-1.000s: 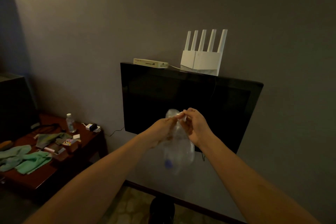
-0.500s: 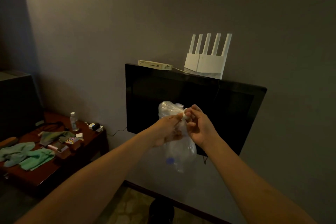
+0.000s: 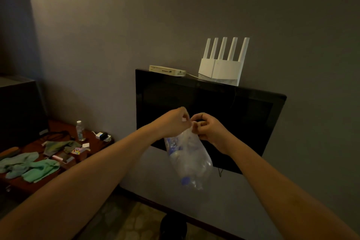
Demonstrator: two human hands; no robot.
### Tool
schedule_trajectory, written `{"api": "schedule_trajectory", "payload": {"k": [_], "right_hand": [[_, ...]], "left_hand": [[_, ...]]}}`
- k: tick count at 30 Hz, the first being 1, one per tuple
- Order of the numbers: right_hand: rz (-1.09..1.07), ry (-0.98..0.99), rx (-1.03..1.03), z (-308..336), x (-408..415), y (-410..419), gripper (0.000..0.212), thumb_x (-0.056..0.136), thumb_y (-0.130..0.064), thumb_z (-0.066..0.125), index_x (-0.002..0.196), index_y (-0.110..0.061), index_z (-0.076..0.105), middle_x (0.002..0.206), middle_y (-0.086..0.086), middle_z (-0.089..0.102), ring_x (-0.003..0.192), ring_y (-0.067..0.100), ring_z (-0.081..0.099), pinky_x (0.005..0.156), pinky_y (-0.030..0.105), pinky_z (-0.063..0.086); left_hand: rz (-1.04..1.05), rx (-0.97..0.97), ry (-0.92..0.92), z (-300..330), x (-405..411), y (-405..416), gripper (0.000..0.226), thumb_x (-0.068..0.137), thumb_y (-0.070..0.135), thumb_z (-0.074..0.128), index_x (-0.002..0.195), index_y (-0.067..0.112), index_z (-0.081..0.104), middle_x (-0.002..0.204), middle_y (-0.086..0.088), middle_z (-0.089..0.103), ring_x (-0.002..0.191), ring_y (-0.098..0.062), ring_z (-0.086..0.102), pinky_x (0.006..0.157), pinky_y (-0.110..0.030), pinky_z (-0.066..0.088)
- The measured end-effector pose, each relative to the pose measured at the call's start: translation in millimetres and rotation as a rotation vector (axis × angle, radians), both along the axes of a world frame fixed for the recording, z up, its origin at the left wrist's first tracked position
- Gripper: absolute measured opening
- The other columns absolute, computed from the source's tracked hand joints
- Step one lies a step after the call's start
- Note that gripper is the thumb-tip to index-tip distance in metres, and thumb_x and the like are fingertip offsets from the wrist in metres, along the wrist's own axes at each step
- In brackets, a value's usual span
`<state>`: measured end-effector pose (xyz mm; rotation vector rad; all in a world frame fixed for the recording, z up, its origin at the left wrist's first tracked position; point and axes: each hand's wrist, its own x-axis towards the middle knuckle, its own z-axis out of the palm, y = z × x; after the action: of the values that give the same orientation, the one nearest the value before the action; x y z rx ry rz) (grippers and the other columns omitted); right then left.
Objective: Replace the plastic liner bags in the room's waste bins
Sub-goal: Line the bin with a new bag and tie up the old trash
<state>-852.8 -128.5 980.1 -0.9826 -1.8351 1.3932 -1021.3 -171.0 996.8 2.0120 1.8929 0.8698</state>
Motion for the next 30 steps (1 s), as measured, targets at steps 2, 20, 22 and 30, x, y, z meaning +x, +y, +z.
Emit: {"api": "schedule_trajectory", "payload": {"k": [2,20,22,30], "right_hand": [[0.034,-0.112,0.106,5.9,-3.8,-5.8,0.032,0.086,-0.003,0.071,0.114,-0.016,0.062,0.09,0.008,0.067,0.081,0.012,0.068,0.068,0.026,0.056],[0.088,-0.069,0.219,36.7,1.2,-14.7,0.037,0.083,-0.006,0.075,0.11,-0.026,0.061,0.11,0.008,0.067,0.102,0.022,0.068,0.089,0.04,0.06],[0.143,-0.028,0.184,40.1,2.3,-17.1,0.042,0.084,-0.004,0.074,0.108,-0.033,0.055,0.113,0.008,0.066,0.104,0.022,0.068,0.086,0.036,0.06],[-0.035,-0.141,0.283,48.3,-5.0,-10.9,0.041,0.083,-0.013,0.077,0.118,-0.022,0.058,0.108,0.008,0.065,0.099,0.025,0.065,0.082,0.037,0.058]], "left_hand": [[-0.093,-0.001,0.079,7.3,-0.6,-0.2,0.009,0.094,0.037,0.063,0.096,0.029,0.06,0.092,0.004,0.063,0.082,-0.012,0.061,0.073,-0.025,0.05],[-0.158,-0.163,-0.364,-4.0,-25.3,-2.8,0.01,0.096,0.027,0.063,0.097,0.031,0.072,0.102,-0.002,0.07,0.101,-0.019,0.067,0.1,-0.044,0.052],[-0.166,-0.192,-0.476,-5.6,-24.8,-4.9,0.014,0.095,0.03,0.063,0.104,0.025,0.072,0.108,-0.008,0.07,0.106,-0.026,0.066,0.101,-0.047,0.052],[-0.14,-0.129,-0.728,-4.8,-14.1,-9.8,0.02,0.096,0.025,0.062,0.111,0.015,0.071,0.11,-0.014,0.071,0.106,-0.031,0.068,0.099,-0.05,0.053]]}}
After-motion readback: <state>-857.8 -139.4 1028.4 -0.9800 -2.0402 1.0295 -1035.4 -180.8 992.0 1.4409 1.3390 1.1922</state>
